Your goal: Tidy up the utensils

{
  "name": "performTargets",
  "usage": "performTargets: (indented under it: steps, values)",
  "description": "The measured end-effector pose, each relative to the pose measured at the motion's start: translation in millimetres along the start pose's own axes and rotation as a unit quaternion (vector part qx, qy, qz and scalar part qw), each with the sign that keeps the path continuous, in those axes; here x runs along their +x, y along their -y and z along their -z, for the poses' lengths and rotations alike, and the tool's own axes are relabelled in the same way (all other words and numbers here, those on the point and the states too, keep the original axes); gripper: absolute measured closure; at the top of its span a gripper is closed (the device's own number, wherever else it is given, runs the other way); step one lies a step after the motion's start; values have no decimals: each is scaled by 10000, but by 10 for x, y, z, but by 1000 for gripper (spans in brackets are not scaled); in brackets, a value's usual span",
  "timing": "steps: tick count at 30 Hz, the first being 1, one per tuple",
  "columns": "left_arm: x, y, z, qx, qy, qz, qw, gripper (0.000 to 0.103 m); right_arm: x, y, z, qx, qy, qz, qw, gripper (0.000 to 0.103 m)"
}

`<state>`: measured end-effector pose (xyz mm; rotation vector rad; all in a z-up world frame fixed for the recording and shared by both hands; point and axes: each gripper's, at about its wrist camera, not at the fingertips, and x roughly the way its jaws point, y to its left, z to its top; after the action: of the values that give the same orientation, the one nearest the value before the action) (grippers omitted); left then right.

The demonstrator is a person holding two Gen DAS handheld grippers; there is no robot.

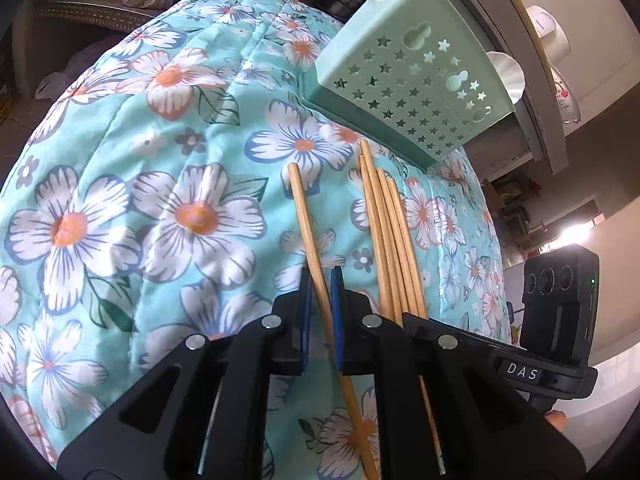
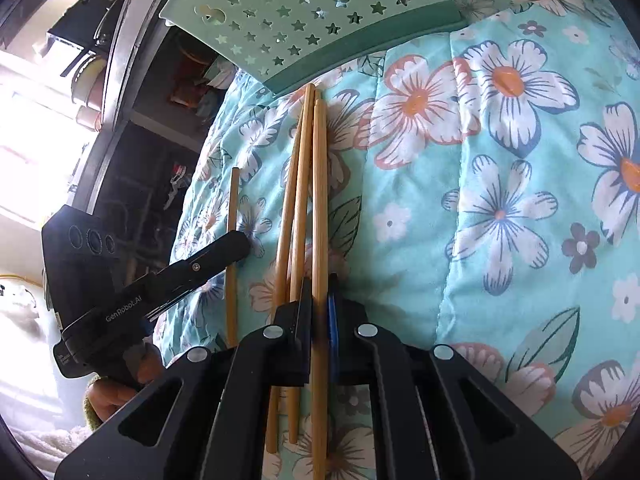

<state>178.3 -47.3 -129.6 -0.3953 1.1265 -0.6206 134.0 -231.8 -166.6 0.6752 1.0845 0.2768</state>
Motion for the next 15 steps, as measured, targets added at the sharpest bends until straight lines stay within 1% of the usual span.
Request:
performTargets:
  steps: [4,9,12,15]
  values:
    - [-15,6,-65,137,-25,71,9999,94,-138,100,58,75,73,172,9998,96]
    - [25,-6,-119,322,-224,103,9992,93,-359,208,87,77,249,429,9987,93]
    - [44,3,-152,354,-318,106,9988,93,-437,289,89,182,376,496,9979,85]
    - [58,7,-220,339,-368,58,9987,91,-510,353,87,195,475,561,9971,80]
